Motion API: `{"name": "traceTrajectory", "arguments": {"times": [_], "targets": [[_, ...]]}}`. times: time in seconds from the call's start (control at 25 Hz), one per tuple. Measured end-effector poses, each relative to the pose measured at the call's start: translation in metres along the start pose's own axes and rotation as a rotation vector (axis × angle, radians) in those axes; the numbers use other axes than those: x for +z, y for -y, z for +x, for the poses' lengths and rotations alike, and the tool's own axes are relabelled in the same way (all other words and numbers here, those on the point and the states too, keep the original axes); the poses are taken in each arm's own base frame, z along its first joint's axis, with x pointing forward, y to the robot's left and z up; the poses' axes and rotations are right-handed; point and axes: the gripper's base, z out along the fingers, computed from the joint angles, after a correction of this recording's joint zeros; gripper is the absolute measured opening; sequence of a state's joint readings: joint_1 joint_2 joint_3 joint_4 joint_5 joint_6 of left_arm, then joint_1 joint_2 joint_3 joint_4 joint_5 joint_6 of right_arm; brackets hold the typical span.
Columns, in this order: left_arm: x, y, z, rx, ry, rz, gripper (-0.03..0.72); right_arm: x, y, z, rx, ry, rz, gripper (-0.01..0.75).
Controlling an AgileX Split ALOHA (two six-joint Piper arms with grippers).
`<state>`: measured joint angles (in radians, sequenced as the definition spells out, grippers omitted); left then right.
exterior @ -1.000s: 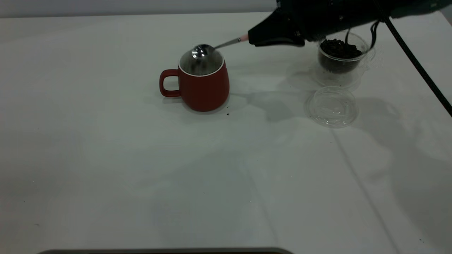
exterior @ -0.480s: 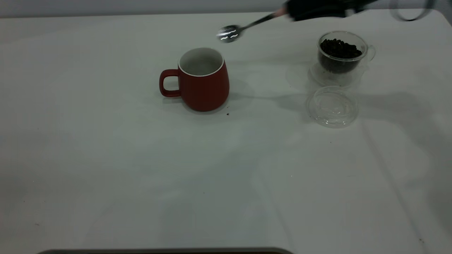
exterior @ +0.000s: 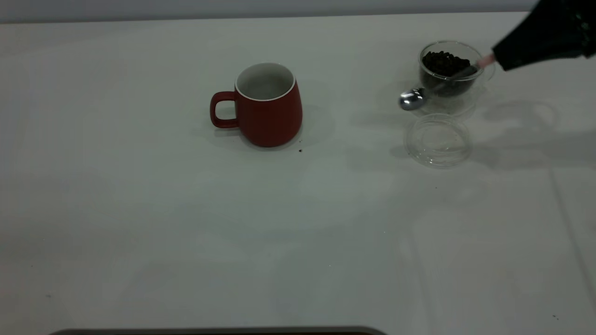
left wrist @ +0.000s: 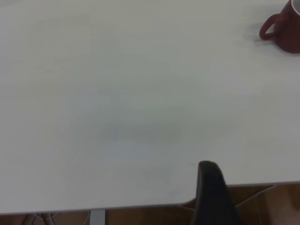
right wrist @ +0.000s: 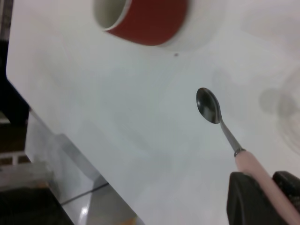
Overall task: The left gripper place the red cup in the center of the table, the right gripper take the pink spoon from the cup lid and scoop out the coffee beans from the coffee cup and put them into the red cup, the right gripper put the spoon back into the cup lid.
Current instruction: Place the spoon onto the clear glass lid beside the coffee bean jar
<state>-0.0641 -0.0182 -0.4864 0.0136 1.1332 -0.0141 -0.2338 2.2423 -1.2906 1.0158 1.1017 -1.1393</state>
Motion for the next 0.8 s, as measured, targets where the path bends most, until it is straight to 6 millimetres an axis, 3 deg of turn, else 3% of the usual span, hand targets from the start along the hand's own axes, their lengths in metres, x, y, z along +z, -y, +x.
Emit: {"name": "traceTrajectory", "arguments": {"times": [0.4, 0.8], "targets": [[0.0, 0.0, 0.0, 0.0, 0.0, 0.0, 0.505, 0.017, 0.066, 0.029, 0.24, 0.044, -0.031, 0.1], [0.0, 0.0, 0.0, 0.0, 0.0, 0.0, 0.505, 0.029, 0.083, 0.035, 0.32, 0.086, -0.017, 0.1]]}}
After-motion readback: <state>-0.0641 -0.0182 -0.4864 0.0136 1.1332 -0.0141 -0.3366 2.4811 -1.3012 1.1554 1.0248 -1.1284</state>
